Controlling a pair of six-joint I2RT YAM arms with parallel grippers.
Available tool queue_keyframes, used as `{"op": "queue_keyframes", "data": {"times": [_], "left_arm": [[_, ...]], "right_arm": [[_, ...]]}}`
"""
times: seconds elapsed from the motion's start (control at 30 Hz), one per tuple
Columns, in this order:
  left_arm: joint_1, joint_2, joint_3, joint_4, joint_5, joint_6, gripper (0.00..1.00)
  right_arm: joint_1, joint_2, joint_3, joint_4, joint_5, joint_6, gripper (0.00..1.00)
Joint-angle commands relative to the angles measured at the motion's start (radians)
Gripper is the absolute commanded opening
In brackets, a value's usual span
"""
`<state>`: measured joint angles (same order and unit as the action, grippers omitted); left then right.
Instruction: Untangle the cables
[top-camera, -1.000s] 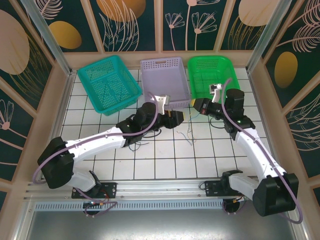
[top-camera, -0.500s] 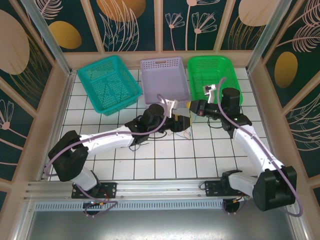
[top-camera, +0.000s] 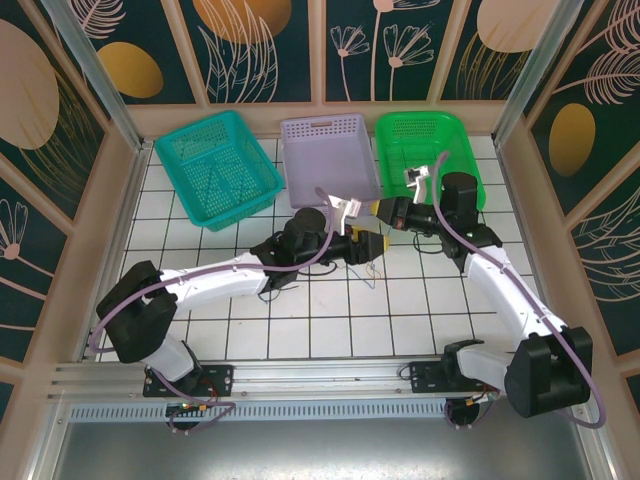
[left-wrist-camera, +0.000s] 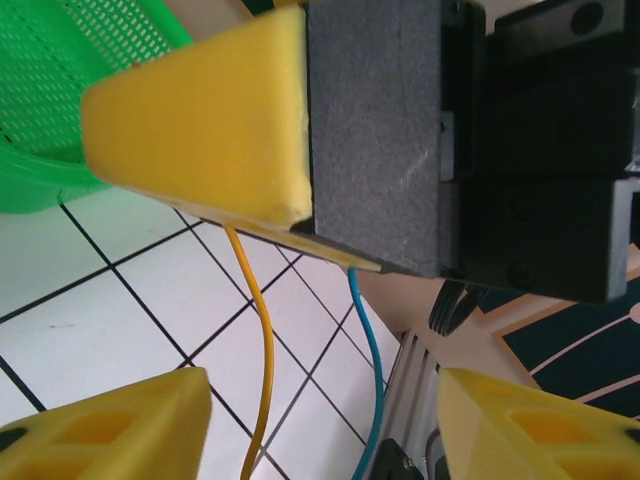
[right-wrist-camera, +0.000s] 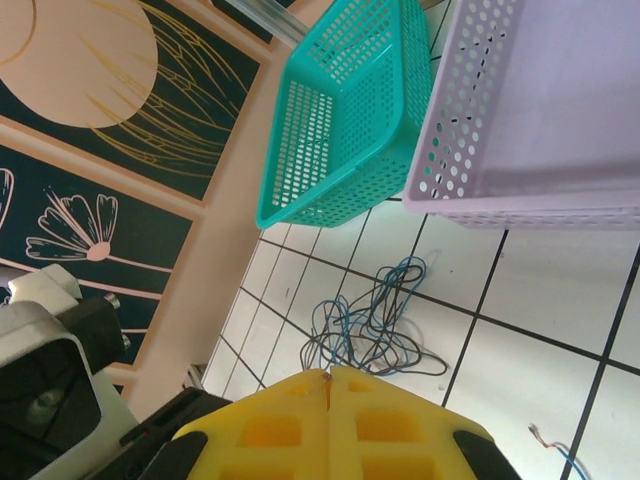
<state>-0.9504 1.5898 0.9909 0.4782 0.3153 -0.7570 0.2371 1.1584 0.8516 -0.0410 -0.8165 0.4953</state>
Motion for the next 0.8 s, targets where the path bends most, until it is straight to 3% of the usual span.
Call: {"op": "queue_keyframes", "data": {"times": [0.0, 0.13, 0.23, 0.37, 0.47, 0.57, 0.77], "left_arm": [[-0.003, 0.032, 0.017, 0.039, 0.042, 0.002, 0.53], [-0.004, 0.042, 0.023, 0.042, 0.031, 0.001, 0.34], [-0.002, 0.028, 0.005, 0.054, -0.003, -0.008, 0.0], [-0.004, -0.013, -0.038, 0.058, -0.07, -0.021, 0.0], [-0.003, -0.032, -0.056, 0.059, -0.089, -0.029, 0.0], [-0.003, -0.034, -0.056, 0.045, -0.091, -0.03, 0.0], [-0.003, -0.032, -0.056, 0.024, -0.104, -0.03, 0.0]], "right_arm": [[0.01, 0.004, 0.044, 0.023, -0.03, -0.012, 0.0], [0.011, 0.006, 0.048, 0.019, -0.033, -0.011, 0.0], [0.016, 0.008, 0.051, 0.009, -0.027, -0.016, 0.0], [0.013, 0.004, 0.065, -0.022, 0.007, -0.024, 0.0], [0.01, -0.016, 0.082, -0.051, 0.044, -0.023, 0.22], [0.004, -0.04, 0.11, -0.086, 0.072, -0.018, 0.37], [-0.034, -0.063, 0.172, -0.187, 0.139, -0.013, 0.53]]}}
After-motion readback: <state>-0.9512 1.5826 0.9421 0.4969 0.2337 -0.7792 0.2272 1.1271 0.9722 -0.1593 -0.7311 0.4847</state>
